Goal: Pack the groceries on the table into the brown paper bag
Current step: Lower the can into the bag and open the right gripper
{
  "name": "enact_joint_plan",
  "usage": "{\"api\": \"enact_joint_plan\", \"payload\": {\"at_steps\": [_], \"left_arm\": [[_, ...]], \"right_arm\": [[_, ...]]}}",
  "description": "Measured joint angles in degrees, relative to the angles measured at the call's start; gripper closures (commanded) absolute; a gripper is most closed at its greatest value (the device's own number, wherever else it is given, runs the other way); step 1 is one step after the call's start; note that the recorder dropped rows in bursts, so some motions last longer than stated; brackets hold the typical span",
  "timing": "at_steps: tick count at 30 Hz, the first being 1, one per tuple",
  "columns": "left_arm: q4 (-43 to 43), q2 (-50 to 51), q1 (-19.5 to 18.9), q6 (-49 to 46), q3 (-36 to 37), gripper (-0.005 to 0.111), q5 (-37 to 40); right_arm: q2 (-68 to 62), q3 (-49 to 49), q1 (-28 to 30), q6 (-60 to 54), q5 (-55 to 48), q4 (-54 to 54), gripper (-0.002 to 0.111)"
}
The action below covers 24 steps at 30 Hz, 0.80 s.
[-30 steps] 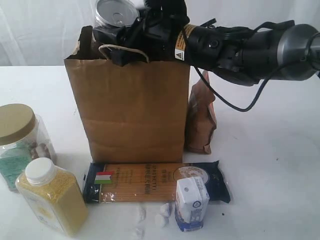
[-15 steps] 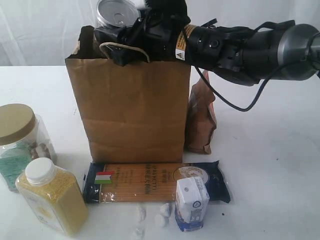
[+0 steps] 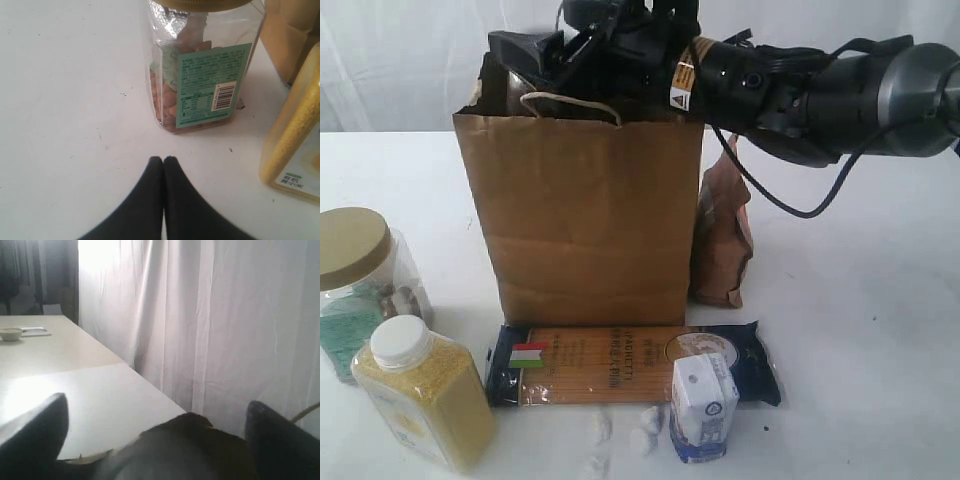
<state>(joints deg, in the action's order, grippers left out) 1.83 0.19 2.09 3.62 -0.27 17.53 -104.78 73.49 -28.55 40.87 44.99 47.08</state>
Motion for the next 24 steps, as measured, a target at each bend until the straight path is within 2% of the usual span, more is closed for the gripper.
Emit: {"api": "enact_joint_plan", "payload": {"at_steps": [24], "left_arm": [[0.0, 0.0, 0.0, 0.0, 0.0, 0.107, 0.0]], "right_arm": [[0.67, 0.1, 0.0, 1.37, -0.82, -0.4, 0.01]]}}
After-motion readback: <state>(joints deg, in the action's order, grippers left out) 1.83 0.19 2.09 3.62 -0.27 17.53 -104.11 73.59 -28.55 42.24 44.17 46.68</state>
